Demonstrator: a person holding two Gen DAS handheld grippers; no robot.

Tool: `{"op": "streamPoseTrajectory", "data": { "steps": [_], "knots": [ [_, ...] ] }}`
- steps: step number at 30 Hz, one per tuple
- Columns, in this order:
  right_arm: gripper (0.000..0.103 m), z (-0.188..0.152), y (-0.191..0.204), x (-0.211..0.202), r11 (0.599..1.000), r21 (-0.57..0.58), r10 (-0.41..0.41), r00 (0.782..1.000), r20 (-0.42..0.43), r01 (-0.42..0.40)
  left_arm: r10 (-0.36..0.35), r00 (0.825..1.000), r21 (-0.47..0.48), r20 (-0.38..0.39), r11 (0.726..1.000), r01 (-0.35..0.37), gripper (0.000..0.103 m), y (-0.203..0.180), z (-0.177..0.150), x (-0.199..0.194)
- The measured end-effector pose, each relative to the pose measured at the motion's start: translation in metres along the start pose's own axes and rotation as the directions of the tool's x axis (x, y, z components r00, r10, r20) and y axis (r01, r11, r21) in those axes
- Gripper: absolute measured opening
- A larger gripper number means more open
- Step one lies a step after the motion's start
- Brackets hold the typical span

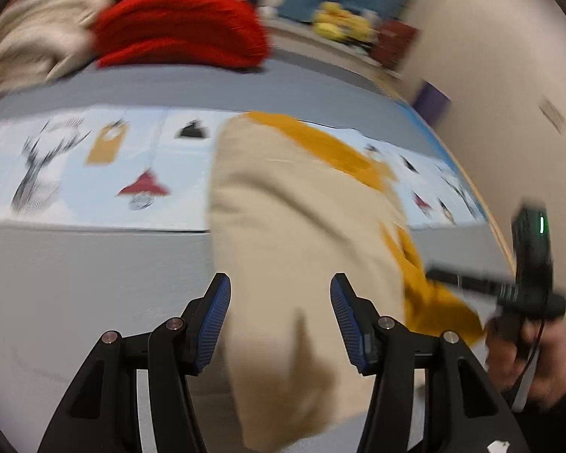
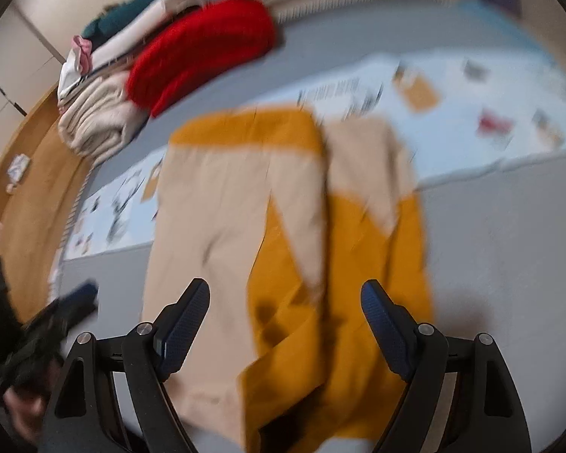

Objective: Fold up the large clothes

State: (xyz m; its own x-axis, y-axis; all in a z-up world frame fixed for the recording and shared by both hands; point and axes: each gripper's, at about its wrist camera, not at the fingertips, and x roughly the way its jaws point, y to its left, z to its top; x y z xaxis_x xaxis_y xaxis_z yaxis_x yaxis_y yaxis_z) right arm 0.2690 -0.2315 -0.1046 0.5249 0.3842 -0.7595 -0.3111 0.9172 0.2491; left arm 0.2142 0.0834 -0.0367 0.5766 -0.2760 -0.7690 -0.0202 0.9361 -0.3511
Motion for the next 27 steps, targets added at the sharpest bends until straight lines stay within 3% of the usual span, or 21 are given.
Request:
{"op": "streamPoseTrajectory", "data": {
  "steps": [4, 10, 12, 14, 16, 18, 20, 22, 24, 27],
  "knots": [
    [0.083, -0.003, -0.016, 0.026, 0.990, 0.051, -0.129, 0.987, -0.093, 0.135, 0.012, 1.000, -0.048, -0.022, 0.999, -0.013, 0.050, 0.012, 0.005, 0.008],
    [0.079, -0.014, -0.036, 0.049, 0.974, 0.148, -0.139, 0.969, -0.203, 0.170, 0.023, 0.999, 0.033, -0.033, 0.999, -0.022, 0.050, 0.003, 0.004, 0.013],
    [0.067, -0.016, -0.035, 0.049, 0.977, 0.148, -0.119, 0.972, -0.203, 0.150, 0.020, 0.999, 0.037, -0.032, 0.999, -0.019, 0.050, 0.002, 0.004, 0.012],
    [0.029, -0.018, -0.029, 0.049, 0.985, 0.134, -0.081, 0.976, -0.202, 0.109, 0.017, 0.999, 0.028, -0.034, 0.999, -0.016, 0.050, 0.002, 0.004, 0.013],
    [0.014, -0.018, -0.016, 0.044, 0.994, 0.077, -0.067, 0.980, -0.188, 0.083, 0.016, 0.999, 0.024, -0.038, 1.000, -0.015, 0.050, 0.001, 0.005, 0.015],
    [0.010, -0.017, 0.000, 0.029, 0.998, 0.007, -0.059, 0.987, -0.146, 0.061, 0.015, 0.999, 0.025, -0.043, 1.000, -0.014, 0.050, -0.001, 0.005, 0.017],
    [0.008, -0.011, 0.007, -0.004, 1.000, -0.007, 0.022, 0.999, -0.041, -0.023, 0.011, 0.999, 0.034, -0.044, 0.999, -0.009, 0.050, -0.004, 0.004, 0.018],
    [0.008, -0.009, 0.012, -0.045, 0.994, -0.050, 0.098, 0.992, 0.080, -0.094, 0.003, 0.999, 0.047, -0.042, 0.999, -0.002, 0.050, -0.009, 0.004, 0.018],
    [0.007, -0.014, 0.008, -0.069, 0.994, -0.075, 0.092, 0.986, 0.140, -0.082, -0.008, 0.999, 0.068, -0.054, 0.998, 0.011, 0.050, -0.015, 0.001, 0.021],
    [0.007, -0.024, -0.028, -0.063, 0.999, 0.033, -0.018, 0.997, 0.075, 0.016, -0.038, 0.994, 0.096, -0.104, 0.994, 0.048, 0.050, -0.024, -0.003, 0.030]
  ]
}}
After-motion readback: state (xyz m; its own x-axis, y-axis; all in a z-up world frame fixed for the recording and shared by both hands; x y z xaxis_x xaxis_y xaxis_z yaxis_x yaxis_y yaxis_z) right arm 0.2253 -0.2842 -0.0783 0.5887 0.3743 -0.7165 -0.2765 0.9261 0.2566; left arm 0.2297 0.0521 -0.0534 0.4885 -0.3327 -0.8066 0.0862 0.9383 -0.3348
